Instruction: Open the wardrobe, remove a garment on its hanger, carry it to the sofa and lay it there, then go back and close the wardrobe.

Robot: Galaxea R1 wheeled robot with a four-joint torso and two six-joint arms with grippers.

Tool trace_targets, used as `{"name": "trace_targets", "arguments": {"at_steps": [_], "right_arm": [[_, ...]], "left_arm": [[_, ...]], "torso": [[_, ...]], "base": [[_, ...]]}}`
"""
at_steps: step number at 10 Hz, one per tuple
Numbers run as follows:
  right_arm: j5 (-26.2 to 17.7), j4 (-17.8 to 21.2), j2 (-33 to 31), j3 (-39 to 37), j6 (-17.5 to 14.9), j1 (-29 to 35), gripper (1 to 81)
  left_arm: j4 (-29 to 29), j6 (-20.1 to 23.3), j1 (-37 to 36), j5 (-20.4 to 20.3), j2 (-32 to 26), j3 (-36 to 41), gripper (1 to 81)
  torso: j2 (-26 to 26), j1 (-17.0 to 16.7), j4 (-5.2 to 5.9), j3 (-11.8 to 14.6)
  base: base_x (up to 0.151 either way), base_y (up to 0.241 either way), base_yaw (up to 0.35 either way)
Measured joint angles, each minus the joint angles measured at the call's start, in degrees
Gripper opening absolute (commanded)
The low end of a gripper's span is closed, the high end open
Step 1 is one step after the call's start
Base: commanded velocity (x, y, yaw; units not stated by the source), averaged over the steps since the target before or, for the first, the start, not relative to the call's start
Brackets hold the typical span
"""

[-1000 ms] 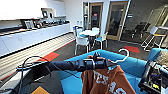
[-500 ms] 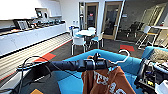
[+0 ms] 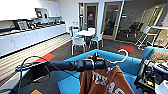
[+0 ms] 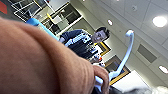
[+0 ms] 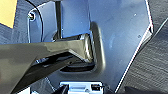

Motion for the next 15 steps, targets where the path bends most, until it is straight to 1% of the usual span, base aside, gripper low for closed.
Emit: {"name": "trace_targets", "arguments": {"at_steps": [5, 8, 10, 12, 13, 15], "right_arm": [[0.0, -0.1, 0.0, -0.1, 0.0, 0.3, 81.1], [-0.2, -0.1, 0.0, -0.1, 0.0, -0.5, 81.1], [0.3, -0.1, 0.0, -0.1, 0.0, 0.8, 81.1], [0.1, -0.2, 0.0, -0.1, 0.0, 0.1, 81.1], [0.0, -0.2, 0.1, -0.1, 0.0, 0.0, 81.1], [0.3, -0.2, 0.1, -0.1, 0.0, 0.5, 81.1]], "left_arm": [[0.0, 0.0, 1.0, -0.2, 0.1, 0.0, 1.0], [0.0, 0.0, 0.7, -0.4, 0.5, 0.6, 1.0], [0.0, 0.0, 1.0, 0.0, 0.3, 0.5, 1.0], [0.6, 0.0, 1.0, 0.0, 0.4, 0.5, 1.0], [0.7, 0.0, 0.8, 0.0, 0.5, 0.5, 1.0], [0.9, 0.2, 0.8, -0.1, 0.5, 0.5, 1.0]], "torso": [[0.0, 0.0, 0.00, 0.0], [-0.1, -0.1, 0.00, 0.0], [0.0, 0.0, 0.00, 0.0], [-0.1, 0.0, 0.00, -0.1], [-0.1, 0.0, 0.00, -0.6], [-0.1, 0.0, 0.00, -3.8]], "base": [[0.000, 0.000, 0.000], [0.093, 0.000, 0.000], [0.104, 0.000, 0.000], [0.105, 0.000, 0.000], [0.103, 0.000, 0.000], [0.104, 0.000, 0.000]]}}
